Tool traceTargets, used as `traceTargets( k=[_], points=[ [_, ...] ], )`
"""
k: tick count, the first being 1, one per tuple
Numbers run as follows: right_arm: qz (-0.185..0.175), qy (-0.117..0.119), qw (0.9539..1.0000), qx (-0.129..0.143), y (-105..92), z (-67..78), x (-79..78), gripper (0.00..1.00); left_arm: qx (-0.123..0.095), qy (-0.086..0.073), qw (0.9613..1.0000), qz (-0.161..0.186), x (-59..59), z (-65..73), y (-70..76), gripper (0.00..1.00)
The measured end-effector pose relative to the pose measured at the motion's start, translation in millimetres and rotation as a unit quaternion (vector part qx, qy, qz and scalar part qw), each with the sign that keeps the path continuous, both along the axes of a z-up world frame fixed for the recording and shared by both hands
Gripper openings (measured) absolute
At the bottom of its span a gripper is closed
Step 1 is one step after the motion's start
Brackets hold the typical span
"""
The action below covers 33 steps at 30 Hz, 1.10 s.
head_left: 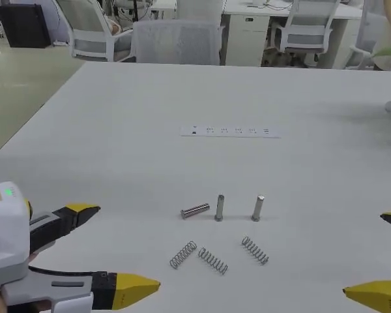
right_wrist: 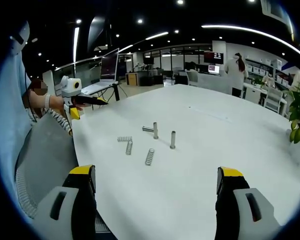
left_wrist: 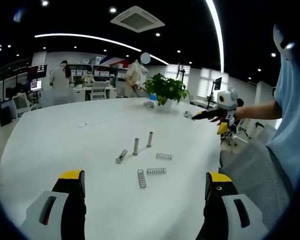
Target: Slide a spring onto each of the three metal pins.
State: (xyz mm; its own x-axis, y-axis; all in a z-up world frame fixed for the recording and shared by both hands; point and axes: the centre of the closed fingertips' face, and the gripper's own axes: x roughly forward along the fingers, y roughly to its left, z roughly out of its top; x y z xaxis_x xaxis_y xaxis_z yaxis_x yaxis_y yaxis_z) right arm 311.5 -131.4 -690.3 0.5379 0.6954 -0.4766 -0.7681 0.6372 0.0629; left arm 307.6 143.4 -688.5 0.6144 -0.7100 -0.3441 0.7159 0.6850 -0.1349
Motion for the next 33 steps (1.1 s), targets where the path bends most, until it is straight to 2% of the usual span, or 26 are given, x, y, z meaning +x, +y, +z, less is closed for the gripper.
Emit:
traceTargets(
  k=[17,33],
  points=[
    [-0.001,0.005,1.0,0.0,-3.4,-3.7,-1.6,1.0,0.011,0.01,0.9998,-0.011,-0.1,-7.2,0.5,0.97],
    [0.009,0.013,0.9999,-0.003,-0.1,-11.8,3.4,1.0,0.025,0.022,0.9991,-0.026,10.4,-14.9,-1.0,0.98]
  ],
)
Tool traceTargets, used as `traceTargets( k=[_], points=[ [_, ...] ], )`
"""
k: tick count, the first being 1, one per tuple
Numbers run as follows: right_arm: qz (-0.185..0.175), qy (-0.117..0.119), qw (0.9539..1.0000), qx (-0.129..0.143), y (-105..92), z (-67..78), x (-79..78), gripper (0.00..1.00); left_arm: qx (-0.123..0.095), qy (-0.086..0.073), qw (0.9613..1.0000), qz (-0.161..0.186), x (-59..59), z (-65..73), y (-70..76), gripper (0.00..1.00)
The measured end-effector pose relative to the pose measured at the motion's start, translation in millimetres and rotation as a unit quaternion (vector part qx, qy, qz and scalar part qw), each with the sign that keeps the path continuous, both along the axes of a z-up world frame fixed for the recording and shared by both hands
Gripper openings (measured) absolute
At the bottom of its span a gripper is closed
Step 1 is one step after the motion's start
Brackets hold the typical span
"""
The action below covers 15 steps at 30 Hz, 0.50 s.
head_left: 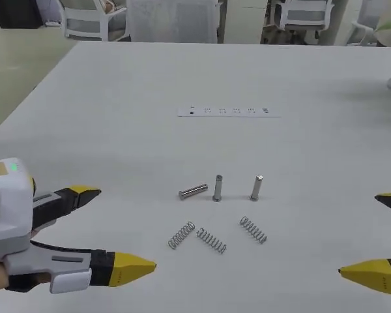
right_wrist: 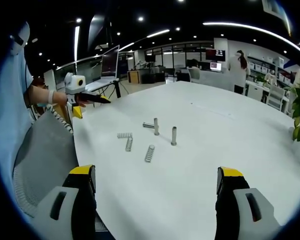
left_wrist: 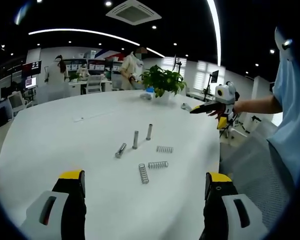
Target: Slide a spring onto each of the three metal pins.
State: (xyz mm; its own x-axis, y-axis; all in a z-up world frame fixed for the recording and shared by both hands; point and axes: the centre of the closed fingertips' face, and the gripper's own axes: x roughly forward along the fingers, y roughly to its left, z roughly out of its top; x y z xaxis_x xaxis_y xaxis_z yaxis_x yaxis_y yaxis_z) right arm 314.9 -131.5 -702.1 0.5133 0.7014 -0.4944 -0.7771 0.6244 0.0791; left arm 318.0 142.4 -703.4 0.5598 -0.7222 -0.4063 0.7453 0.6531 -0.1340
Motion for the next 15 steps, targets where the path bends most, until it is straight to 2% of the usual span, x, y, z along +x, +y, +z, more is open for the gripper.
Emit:
traceTargets(
  k=[6,9,15],
  points=[
    [0.005,0.004,1.0,-0.002,0.5,-3.6,1.3,1.0,0.004,0.004,0.9999,-0.011,5.0,-1.7,-3.4,0.97],
    [0.024,0.002,0.9995,-0.022,5.1,-8.0,-0.8,1.0,0.006,0.006,0.9998,-0.015,9.2,-3.1,-5.4,0.97],
    [0.025,0.003,0.9996,-0.01,10.0,-6.1,4.5,1.0,0.009,0.012,0.9996,-0.022,15.9,-7.3,-8.8,0.97]
  ],
)
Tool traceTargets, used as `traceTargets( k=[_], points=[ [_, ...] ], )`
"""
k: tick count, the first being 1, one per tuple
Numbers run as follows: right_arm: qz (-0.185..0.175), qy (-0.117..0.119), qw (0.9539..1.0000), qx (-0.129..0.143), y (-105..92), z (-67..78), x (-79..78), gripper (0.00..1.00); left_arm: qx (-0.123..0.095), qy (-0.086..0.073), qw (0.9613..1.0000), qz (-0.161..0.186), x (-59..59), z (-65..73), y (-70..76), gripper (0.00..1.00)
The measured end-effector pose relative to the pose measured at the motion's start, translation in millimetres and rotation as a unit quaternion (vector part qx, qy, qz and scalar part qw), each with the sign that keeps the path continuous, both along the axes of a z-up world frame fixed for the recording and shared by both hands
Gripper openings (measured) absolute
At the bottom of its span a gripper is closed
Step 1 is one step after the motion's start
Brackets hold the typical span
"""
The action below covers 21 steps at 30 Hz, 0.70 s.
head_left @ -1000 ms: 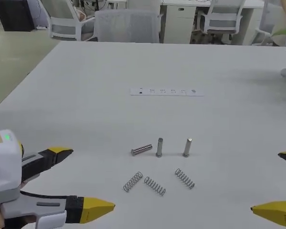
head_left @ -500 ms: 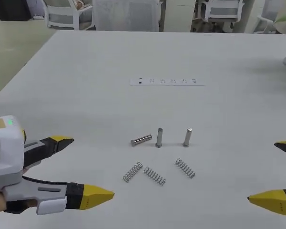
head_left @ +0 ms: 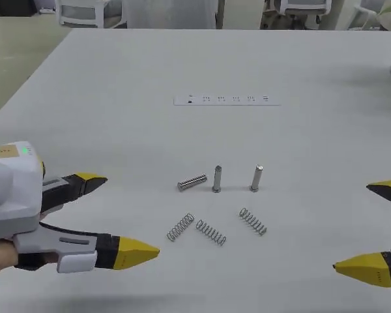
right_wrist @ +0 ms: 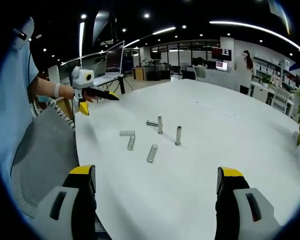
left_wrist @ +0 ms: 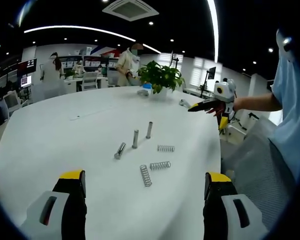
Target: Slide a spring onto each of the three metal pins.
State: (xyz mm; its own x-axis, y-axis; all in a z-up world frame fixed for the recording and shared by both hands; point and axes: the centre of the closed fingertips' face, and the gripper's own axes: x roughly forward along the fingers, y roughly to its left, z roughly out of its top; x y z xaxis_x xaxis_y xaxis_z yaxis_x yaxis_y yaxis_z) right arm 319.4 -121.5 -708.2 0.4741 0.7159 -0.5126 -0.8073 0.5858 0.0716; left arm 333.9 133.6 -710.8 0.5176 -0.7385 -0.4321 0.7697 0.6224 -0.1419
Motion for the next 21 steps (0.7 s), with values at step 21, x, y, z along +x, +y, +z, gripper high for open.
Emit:
traceTargets(
  k=[21],
  points=[
    [0.015,0.008,0.9999,0.0,5.9,-8.4,13.0,1.0,0.02,0.013,0.9991,-0.035,16.2,-11.6,-10.7,0.96]
  ],
)
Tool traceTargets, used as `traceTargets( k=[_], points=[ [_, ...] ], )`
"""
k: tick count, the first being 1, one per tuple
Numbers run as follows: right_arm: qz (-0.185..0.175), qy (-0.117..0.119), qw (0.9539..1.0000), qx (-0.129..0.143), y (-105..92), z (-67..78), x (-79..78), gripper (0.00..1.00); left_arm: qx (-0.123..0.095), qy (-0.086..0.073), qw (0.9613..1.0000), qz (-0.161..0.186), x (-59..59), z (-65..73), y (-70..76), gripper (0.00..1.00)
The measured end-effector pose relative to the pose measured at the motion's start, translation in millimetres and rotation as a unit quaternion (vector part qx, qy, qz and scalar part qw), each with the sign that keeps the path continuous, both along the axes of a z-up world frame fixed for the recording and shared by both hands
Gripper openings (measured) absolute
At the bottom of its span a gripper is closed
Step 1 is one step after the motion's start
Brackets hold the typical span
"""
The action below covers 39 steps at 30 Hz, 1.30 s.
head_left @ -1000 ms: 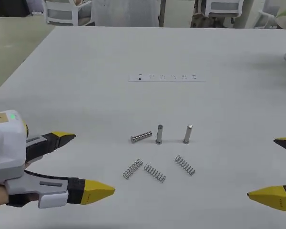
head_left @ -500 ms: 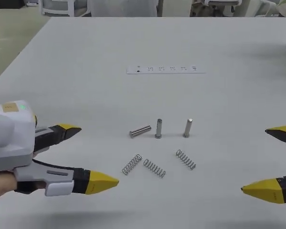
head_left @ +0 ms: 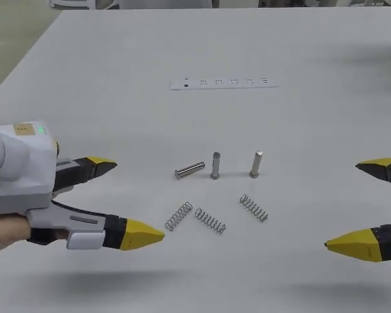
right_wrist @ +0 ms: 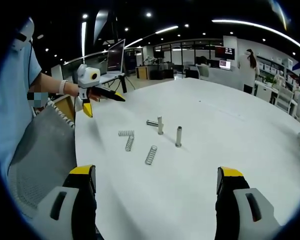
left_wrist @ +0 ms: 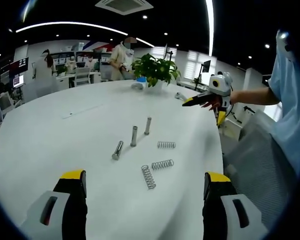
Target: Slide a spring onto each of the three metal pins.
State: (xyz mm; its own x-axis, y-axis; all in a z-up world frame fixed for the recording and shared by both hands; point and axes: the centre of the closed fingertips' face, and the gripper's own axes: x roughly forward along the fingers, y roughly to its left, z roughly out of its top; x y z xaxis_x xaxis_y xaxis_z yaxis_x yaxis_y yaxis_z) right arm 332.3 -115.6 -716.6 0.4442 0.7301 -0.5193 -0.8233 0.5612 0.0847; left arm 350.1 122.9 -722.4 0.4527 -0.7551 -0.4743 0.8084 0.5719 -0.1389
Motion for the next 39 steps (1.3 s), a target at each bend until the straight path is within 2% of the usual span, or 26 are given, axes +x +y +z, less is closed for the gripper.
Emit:
traceTargets(
  k=[13,25,30,37,39],
  points=[
    [0.006,0.003,1.0,0.003,3.1,-3.1,1.9,1.0,0.018,0.001,0.9996,-0.024,16.1,-1.6,-6.2,0.93],
    [0.007,0.003,0.9999,0.008,4.3,-3.7,2.6,1.0,0.047,0.01,0.9974,-0.054,26.2,-7.7,-13.9,0.9],
    [0.007,0.004,0.9999,0.009,4.3,-4.6,1.8,1.0,0.067,0.027,0.9953,-0.064,29.1,-14.1,-12.2,0.9],
    [0.006,0.008,0.9999,0.012,4.6,-7.0,-0.1,1.0,0.088,0.036,0.9928,-0.073,35.7,-17.0,-13.7,0.87],
    [0.006,0.008,0.9999,0.012,4.5,-8.0,-0.4,1.0,0.088,0.039,0.9926,-0.075,37.9,-16.5,-16.2,0.87]
  ],
)
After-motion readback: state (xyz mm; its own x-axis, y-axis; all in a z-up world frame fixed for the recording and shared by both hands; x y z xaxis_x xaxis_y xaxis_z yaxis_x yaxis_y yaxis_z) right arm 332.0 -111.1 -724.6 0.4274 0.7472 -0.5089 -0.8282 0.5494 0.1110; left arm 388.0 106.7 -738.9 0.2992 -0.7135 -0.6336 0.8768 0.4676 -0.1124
